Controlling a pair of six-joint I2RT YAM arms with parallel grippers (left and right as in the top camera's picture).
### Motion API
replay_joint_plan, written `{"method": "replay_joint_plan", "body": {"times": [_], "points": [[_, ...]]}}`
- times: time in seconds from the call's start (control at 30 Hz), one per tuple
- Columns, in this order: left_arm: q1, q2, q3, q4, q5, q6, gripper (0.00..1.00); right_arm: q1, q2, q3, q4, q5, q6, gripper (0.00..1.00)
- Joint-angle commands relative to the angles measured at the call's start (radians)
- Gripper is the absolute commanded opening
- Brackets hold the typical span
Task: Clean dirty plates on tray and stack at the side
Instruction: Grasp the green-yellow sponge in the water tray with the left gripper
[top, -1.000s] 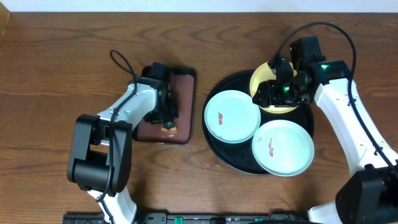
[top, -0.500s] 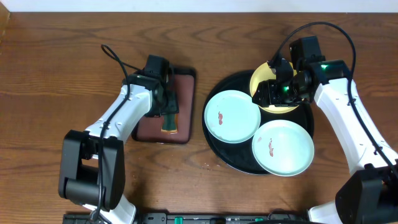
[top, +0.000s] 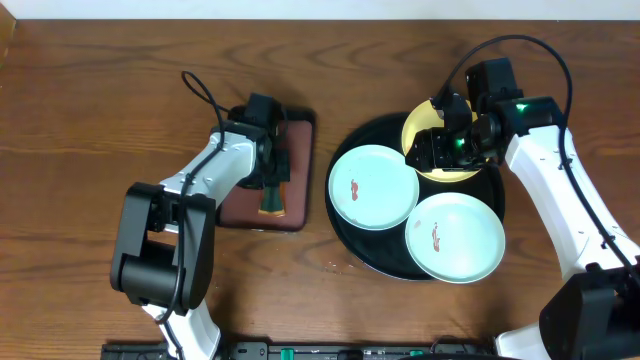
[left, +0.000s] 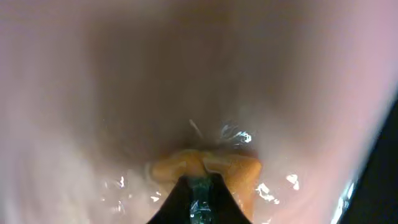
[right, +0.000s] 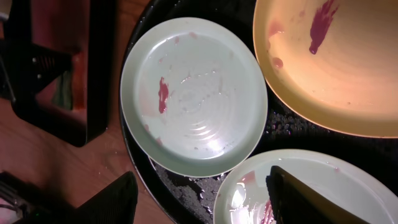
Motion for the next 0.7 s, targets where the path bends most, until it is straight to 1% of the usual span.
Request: {"method": "replay_joint_plan", "body": {"times": [0.0,0.07,0.1,0.13,0.2,0.3,0.37,0.5,0.6,0.63,0.67], "points": [[0.006,-0.055,0.051,-0.049,-0.006,0.035,0.39,0.01,0.008,0.016,0.001,0.0,-0.017,0.66],[0.006,-0.09,0.073,-0.073,-0.006,0.035,0.53,0.01,0.008,0.016,0.001,0.0,-0.017,0.66],[0.006,-0.109,0.08,-0.086,-0.006,0.034,0.58,0.01,0.008,0.016,0.001,0.0,-0.017,0.67],[0.006,-0.142,0.081,-0.115,-0.005,0.013,0.61,0.01,0.008,0.016,0.001,0.003,-0.017,0.68],[0.004,-0.163,0.081,-0.199,-0.002,-0.046,0.61,0.012,0.008,0.016,0.001,0.019,-0.017,0.7],[-0.01,-0.152,0.056,-0.251,0.0,-0.068,0.6,0.014,0.008,0.016,0.001,0.022,-0.017,0.7],[-0.026,-0.142,0.022,-0.249,0.014,-0.067,0.58,0.014,0.008,0.015,0.002,0.022,-0.017,0.7],[-0.064,-0.111,-0.042,-0.233,0.021,-0.067,0.49,0.013,0.008,0.016,0.001,0.022,-0.017,0.71],[-0.086,-0.09,-0.092,-0.191,0.02,-0.067,0.46,0.014,0.008,0.015,0.002,0.022,-0.017,0.71],[-0.089,-0.085,-0.104,-0.175,0.02,-0.067,0.44,0.014,0.008,0.015,0.002,0.022,-0.017,0.71],[-0.089,-0.08,-0.116,-0.158,0.02,-0.068,0.39,0.014,0.008,0.015,0.002,0.022,-0.017,0.71]]}}
